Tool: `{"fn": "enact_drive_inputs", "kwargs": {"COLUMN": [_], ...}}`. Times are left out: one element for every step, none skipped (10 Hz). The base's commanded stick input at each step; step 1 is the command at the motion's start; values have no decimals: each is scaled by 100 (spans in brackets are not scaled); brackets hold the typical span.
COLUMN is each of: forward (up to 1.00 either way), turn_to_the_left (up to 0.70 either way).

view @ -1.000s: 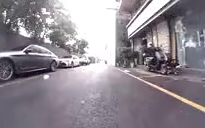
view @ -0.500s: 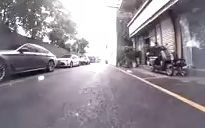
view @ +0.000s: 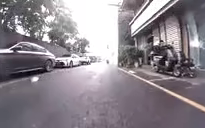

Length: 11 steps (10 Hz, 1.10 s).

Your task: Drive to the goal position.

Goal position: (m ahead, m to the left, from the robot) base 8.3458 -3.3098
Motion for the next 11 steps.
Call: {"fn": "enact_drive_inputs", "kwargs": {"forward": [70,70,70,70,70,70,70,70,70,70,70], "turn_to_the_left": [0,0,0,0,0,0,0,0,0,0,0]}}
